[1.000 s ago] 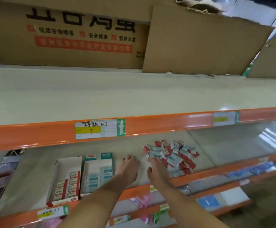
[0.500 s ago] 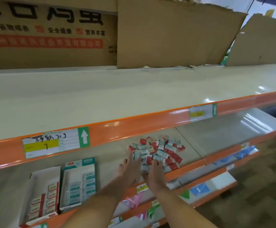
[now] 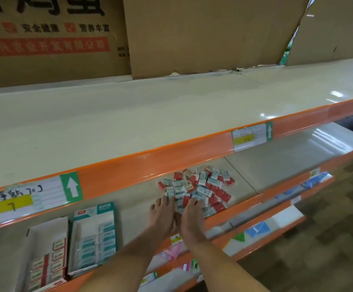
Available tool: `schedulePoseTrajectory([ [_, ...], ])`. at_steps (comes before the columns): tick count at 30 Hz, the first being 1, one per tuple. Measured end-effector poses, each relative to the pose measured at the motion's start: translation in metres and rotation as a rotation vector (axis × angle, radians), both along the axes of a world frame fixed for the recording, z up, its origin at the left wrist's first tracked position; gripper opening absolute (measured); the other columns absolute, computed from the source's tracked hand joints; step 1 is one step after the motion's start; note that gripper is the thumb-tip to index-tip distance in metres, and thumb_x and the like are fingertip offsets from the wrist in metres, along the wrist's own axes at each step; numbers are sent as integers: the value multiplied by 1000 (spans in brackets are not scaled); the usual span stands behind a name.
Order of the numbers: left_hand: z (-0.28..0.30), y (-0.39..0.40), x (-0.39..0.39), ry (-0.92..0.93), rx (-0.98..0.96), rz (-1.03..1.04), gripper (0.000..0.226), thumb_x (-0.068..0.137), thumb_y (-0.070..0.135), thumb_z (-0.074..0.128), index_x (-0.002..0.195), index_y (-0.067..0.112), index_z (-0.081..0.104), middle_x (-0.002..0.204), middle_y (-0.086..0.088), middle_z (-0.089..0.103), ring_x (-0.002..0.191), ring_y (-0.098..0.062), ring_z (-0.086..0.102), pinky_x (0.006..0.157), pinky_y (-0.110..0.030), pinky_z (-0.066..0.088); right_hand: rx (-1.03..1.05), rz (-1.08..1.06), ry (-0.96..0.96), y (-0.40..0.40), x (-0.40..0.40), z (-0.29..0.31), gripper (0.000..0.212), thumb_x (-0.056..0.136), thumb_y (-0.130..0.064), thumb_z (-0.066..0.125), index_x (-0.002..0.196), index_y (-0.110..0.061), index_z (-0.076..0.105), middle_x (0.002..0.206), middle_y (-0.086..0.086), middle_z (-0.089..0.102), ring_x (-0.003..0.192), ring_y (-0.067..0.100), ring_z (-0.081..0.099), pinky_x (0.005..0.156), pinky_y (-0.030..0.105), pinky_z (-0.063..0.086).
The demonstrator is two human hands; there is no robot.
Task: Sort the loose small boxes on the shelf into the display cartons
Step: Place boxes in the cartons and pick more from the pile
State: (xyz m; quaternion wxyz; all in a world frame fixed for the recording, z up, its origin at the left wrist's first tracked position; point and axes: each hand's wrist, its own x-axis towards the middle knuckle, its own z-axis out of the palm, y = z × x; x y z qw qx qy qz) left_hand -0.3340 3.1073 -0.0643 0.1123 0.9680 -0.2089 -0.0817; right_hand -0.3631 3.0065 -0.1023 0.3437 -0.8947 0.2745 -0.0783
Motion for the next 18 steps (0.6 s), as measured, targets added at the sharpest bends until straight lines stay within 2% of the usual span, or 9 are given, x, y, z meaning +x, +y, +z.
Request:
schedulePoseTrajectory([
  [3, -1, 2, -2, -18, -26, 18, 55, 95, 32, 53, 144, 24, 31, 141, -1, 42, 129, -20, 39, 108, -34, 33, -19, -11, 29, 1, -5, 6, 48, 87, -34, 72, 118, -17, 40, 114, 3, 52, 88, 11, 55, 74, 25, 55],
  [6, -5, 3, -7, -16, -24, 16, 55, 94, 33, 57, 143, 25, 33, 140, 0, 42, 129, -20, 38, 109, -33, 32, -23, 46, -31, -1, -13, 12, 61, 77, -50, 77, 115, -21, 40, 108, -4, 49, 87, 8, 54, 68, 21, 53],
  [10, -5, 4, -17, -43, -97, 64, 45, 93, 35, 60, 134, 24, 45, 136, 0, 43, 123, -18, 39, 108, -30, 36, -9, 123, -93, -4, -22, 17, 48, 82, -59, 65, 108, -27, 40, 99, -9, 55, 80, 5, 56, 60, 17, 47],
  [13, -7, 10, -22, -43, -139, 37, 56, 96, 31, 58, 146, 21, 36, 152, 1, 29, 136, -21, 30, 114, -32, 30, -30, 176, -77, -7, -25, 17, 38, 85, -53, 64, 105, -30, 42, 100, -9, 56, 82, 4, 56, 64, 17, 49],
  [16, -9, 18, -22, -93, 14, -93, 68, 94, 29, 61, 152, 22, 26, 161, 1, 17, 145, -21, 18, 116, -37, 23, -17, 232, -63, -10, -28, 18, 32, 88, -49, 64, 106, -30, 44, 103, -9, 55, 86, 3, 56, 70, 21, 55],
  [18, -8, 19, -20, -108, 66, -113, 66, 93, 26, 62, 150, 23, 30, 158, 0, 24, 143, -21, 23, 114, -36, 26, -13, 249, -59, -11, -29, 20, 32, 89, -49, 62, 108, -29, 46, 103, -9, 55, 88, 3, 56, 71, 20, 53],
])
